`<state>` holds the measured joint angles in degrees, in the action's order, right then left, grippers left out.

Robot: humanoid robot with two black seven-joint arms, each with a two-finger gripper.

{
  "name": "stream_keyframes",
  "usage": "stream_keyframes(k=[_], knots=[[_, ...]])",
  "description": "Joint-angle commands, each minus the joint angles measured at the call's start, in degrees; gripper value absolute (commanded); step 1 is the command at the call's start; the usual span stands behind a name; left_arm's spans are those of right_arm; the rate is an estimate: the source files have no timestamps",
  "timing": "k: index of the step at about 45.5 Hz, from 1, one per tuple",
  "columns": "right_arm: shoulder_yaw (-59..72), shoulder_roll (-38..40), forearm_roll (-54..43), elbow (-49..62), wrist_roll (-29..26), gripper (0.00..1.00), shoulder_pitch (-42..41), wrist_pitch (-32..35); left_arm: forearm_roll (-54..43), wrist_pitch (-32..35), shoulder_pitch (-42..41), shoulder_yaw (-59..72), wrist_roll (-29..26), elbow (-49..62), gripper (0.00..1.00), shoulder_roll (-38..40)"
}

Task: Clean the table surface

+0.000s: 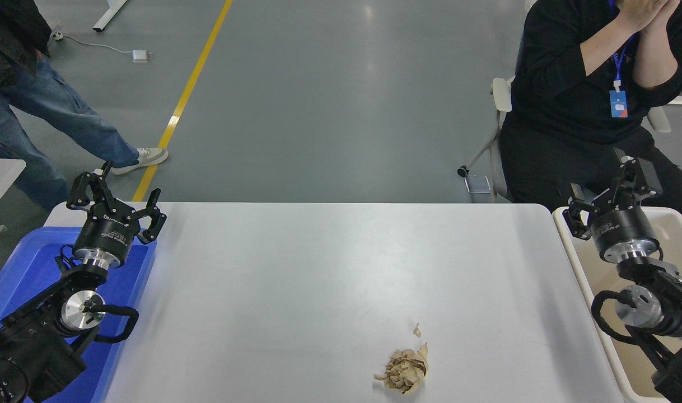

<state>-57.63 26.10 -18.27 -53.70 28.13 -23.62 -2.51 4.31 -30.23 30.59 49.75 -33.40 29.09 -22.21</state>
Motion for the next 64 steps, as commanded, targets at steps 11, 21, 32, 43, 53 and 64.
stream_keyframes(k=[11,21,32,43,53,64], knots=[[10.1,6.6,1.0,5.4,-0.1,0.99,-6.3,-0.7,0.0,0.0,0.0,0.0,0.0,0.0,1.0,0.0],[15.3,9.6,3.9,6.2,-0.1,0.99,-7.9,-0.5,0.0,0.0,0.0,0.0,0.0,0.0,1.0,0.0],[31.0,15.8,0.1,6.5,-0.9,0.98,-19.4,0.3,0.0,0.0,0.0,0.0,0.0,0.0,1.0,0.1],[62.4,17.8,-1.6,9.4,-1.2,0.98,-41.6,5.6,0.0,0.0,0.0,0.0,0.0,0.0,1.0,0.1],[76.3,14.8,-11.5,13.5,-1.2,0.98,-52.4,8.8,0.0,0.0,0.0,0.0,0.0,0.0,1.0,0.1],[78.7,10.0,-30.2,14.9,-1.2,0.98,-57.5,13.1,0.0,0.0,0.0,0.0,0.0,0.0,1.0,0.0]])
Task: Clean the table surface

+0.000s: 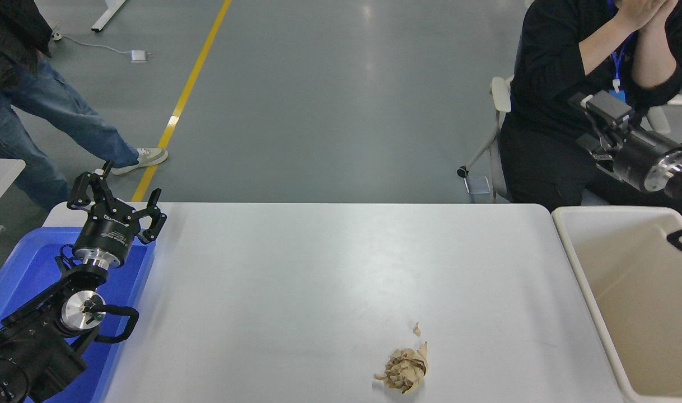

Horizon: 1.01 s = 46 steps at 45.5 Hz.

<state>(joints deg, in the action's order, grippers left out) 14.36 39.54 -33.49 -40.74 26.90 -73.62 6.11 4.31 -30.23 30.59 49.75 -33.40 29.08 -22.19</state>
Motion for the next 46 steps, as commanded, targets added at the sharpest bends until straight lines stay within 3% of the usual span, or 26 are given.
stream_keyframes(k=[1,25,46], knots=[[6.7,-3.7,-16.4,2.0,0.0,0.98,-7.9,5.0,0.0,0.0,0.0,0.0,0.0,0.0,1.0,0.0],[7.0,-14.0,-37.9,-7.1,0.3,0.98,-18.8,22.9,0.0,0.0,0.0,0.0,0.0,0.0,1.0,0.0],[20.3,-32.8,-41.6,-8.3,0.3,0.98,-17.2,24.0,0.0,0.0,0.0,0.0,0.0,0.0,1.0,0.0]])
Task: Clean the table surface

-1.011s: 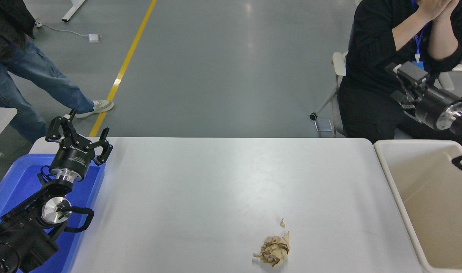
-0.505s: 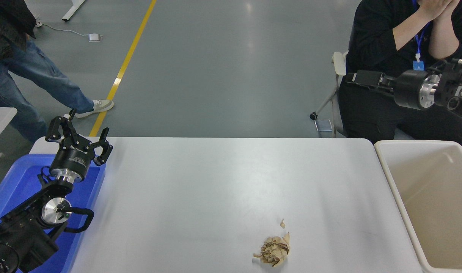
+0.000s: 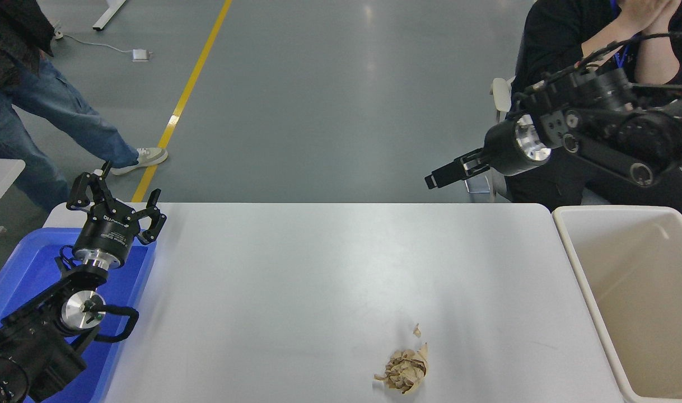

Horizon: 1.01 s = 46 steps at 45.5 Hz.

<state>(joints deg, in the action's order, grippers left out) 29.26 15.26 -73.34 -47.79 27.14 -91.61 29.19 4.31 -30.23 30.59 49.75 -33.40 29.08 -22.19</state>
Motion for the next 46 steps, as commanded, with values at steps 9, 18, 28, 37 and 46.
stream_keyframes(k=[9,18,28,37,46], knots=[[8.8,-11.5,-1.9,-5.9,0.2,0.98,0.7,1.2,0.0,0.0,0.0,0.0,0.0,0.0,1.0,0.0],[9.9,-11.4,-5.3,-10.8,0.2,0.98,1.0,2.4,0.0,0.0,0.0,0.0,0.0,0.0,1.0,0.0],[10.6,-9.6,-8.9,-14.1,0.2,0.98,2.8,2.6,0.0,0.0,0.0,0.0,0.0,0.0,1.0,0.0],[10.5,-9.0,-9.5,-14.1,0.1,0.98,6.2,2.6,0.0,0.0,0.0,0.0,0.0,0.0,1.0,0.0],[9.3,-8.8,-9.4,-13.9,0.1,0.98,7.9,2.4,0.0,0.0,0.0,0.0,0.0,0.0,1.0,0.0]])
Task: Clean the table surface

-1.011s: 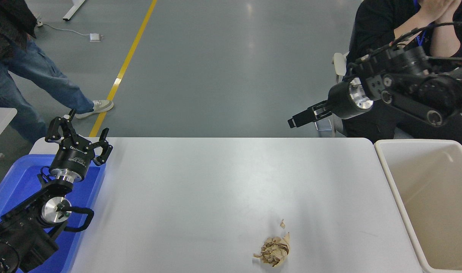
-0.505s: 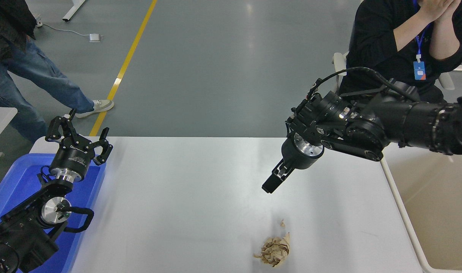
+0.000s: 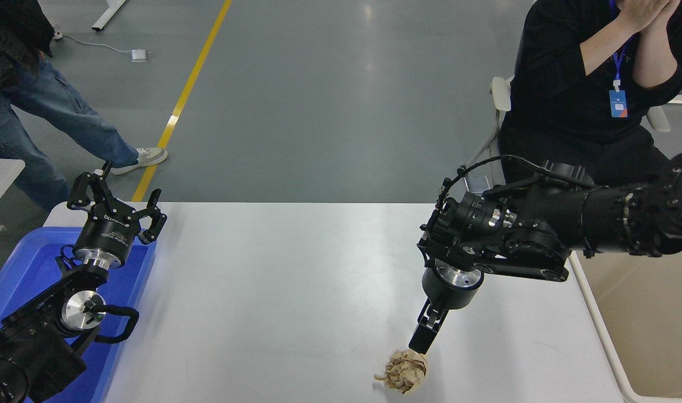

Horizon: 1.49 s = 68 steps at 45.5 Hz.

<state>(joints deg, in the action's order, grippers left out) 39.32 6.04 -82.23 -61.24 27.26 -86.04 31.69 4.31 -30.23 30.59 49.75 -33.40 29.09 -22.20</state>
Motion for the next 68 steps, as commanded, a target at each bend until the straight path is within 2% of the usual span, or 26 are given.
stream_keyframes(k=[1,30,68], knots=[[-1.0,0.4,-0.5,-0.5,0.0,0.98,2.5,-0.1,0.0,0.0,0.0,0.0,0.0,0.0,1.0,0.0],[-7.5,2.0,0.7,2.3,-0.1,0.98,7.2,-0.6,0.0,0.0,0.0,0.0,0.0,0.0,1.0,0.0],[-8.3,2.5,0.5,5.0,-0.1,0.98,13.0,-1.8,0.0,0.0,0.0,0.0,0.0,0.0,1.0,0.0]])
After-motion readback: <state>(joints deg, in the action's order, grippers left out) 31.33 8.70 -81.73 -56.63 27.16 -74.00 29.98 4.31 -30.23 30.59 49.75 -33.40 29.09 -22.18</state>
